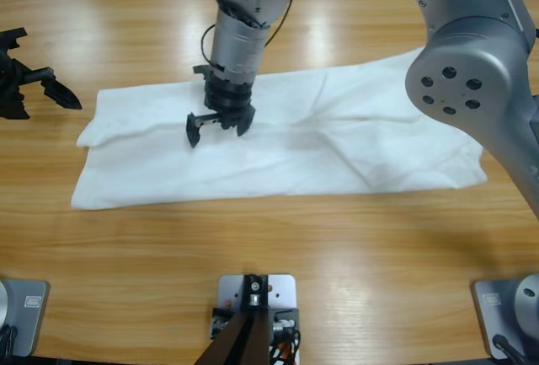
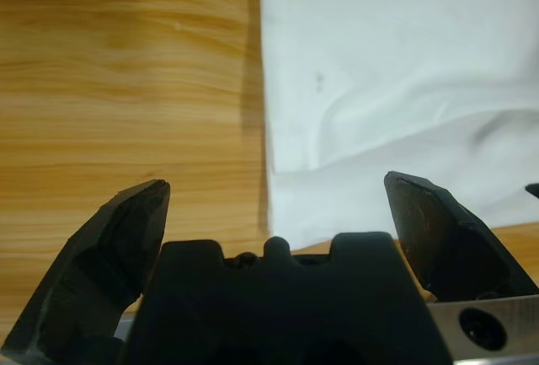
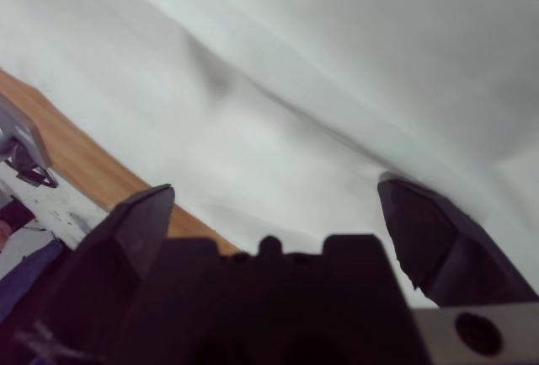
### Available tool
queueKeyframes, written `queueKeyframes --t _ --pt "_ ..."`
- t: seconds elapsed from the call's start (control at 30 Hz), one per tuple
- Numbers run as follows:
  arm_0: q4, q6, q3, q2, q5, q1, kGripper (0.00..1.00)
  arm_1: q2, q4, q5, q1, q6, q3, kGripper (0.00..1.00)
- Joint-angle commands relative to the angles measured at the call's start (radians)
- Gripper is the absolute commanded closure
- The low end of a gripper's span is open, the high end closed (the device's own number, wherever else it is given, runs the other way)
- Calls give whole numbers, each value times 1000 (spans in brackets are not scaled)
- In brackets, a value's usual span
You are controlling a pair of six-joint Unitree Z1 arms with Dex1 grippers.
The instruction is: Fold clothes
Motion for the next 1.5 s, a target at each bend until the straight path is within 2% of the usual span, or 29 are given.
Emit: queueKeyframes --t 0.03,0.17,0.43,0.6,0.73,0.93,1.2,1.5 --pt "-141 -34 139 -45 -157 -56 0 -136 105 -149 -25 19 -224 0" --pt "-241 -50 229 6 -176 -100 0 -208 105 -184 -55 16 -161 0" --pt "-289 -56 207 13 -180 -112 0 -272 105 -221 -100 -13 -49 0" --pt "-337 -44 191 39 -285 -113 0 -298 105 -242 -114 -25 -3 0" --pt "-387 0 185 106 -429 -117 0 -333 104 -255 -143 -44 53 0" --pt "-436 4 174 162 -433 -121 0 -397 102 -287 -154 -65 155 0" --pt "-445 5 85 216 -428 -128 0 -434 101 -312 -157 -70 236 0" --pt "-445 7 103 254 -437 -163 0 -446 100 -319 -162 -73 261 0"
